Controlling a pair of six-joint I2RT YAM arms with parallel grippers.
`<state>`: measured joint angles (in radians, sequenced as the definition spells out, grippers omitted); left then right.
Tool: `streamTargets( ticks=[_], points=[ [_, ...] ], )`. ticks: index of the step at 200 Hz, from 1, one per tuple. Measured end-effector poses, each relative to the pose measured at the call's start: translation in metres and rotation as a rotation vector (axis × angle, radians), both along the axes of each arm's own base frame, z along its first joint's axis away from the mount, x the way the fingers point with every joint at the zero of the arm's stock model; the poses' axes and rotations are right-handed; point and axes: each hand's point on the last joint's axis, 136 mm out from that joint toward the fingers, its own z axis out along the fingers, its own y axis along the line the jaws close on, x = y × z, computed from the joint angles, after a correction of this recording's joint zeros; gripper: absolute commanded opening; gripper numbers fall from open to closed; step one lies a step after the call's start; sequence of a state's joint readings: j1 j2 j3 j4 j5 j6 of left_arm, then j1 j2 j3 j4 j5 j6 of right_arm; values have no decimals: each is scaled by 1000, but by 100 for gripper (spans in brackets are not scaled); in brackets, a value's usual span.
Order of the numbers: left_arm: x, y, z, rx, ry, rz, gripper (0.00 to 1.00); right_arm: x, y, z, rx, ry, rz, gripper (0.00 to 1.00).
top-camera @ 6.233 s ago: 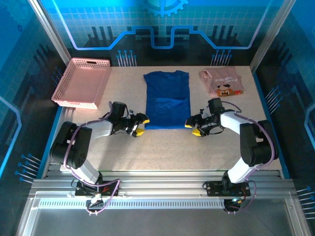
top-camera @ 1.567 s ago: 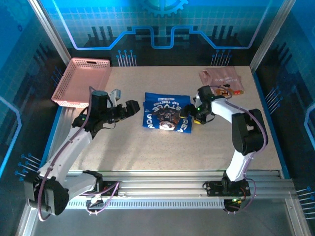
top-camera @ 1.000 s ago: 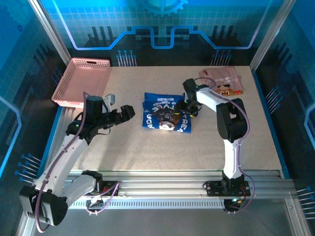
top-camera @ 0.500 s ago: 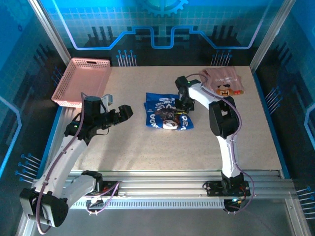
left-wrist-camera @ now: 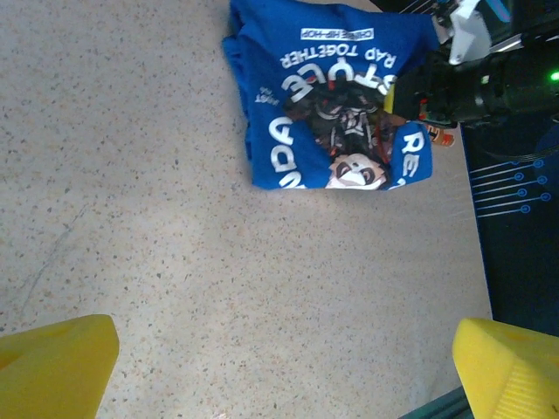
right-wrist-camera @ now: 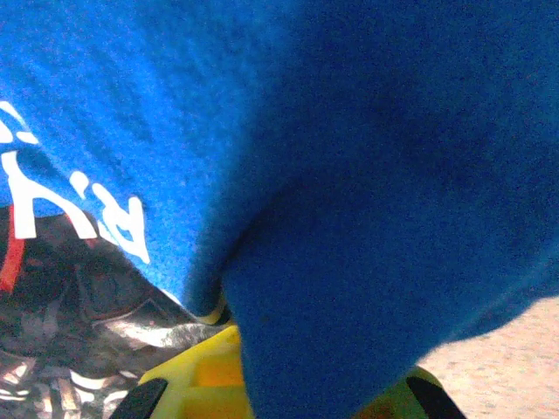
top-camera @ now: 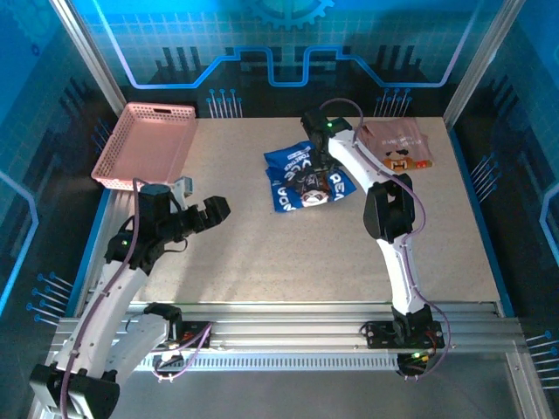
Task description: Fold and stack the t-shirts
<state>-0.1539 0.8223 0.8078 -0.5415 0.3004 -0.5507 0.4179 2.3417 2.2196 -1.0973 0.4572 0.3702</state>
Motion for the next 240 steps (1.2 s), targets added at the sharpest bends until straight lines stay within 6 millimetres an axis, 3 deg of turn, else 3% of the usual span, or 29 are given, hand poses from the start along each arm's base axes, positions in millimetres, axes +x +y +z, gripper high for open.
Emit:
streamTargets(
  ticks=[27,94,135,240],
  points=[
    [-3,0,-12,3,27,0,99,4,-15,11,-97,-21,17,0],
    [-6,1,-20,-14,50,15,99,32,-36,77,-223,-177,49,0],
    [-6,1,-26,-25,65,24,99,37,-52,89,-256,-199,28,0],
    [-6,1,-26,-26,63,25,99,50,-123,115,-320,-236,-60,0]
  ],
)
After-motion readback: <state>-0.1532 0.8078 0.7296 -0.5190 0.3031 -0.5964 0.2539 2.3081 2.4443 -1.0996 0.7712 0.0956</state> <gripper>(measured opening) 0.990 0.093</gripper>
